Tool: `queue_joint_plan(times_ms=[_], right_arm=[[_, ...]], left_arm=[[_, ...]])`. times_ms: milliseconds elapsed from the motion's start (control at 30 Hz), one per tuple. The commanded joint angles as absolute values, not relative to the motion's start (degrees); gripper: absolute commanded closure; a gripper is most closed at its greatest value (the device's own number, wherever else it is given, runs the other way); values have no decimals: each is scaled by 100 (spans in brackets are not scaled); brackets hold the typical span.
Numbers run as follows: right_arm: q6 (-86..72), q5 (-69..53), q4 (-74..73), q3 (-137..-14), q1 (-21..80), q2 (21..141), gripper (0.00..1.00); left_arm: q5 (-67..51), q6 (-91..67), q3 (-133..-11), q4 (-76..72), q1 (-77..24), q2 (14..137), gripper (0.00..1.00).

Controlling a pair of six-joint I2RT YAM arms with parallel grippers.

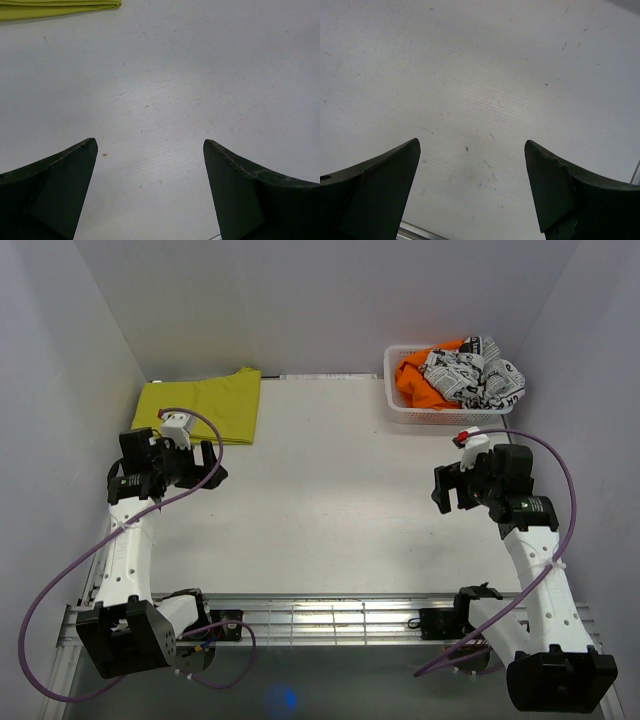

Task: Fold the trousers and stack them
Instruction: Grab the trousers from the pile

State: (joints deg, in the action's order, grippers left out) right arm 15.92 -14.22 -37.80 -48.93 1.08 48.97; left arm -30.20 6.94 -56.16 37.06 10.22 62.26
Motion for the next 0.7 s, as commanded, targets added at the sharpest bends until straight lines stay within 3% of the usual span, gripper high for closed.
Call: queue_joint_plan(times_ms=[0, 667], right_arm=[[1538, -1406, -3517, -5675, 79, 5280, 10], [1354, -563, -3340, -12135, -132, 11545, 10]], left_arm=[[-3453, 633, -5765, 3480, 1037, 6152, 2], [-4544, 141, -6645, 2892, 1037, 7136, 2]])
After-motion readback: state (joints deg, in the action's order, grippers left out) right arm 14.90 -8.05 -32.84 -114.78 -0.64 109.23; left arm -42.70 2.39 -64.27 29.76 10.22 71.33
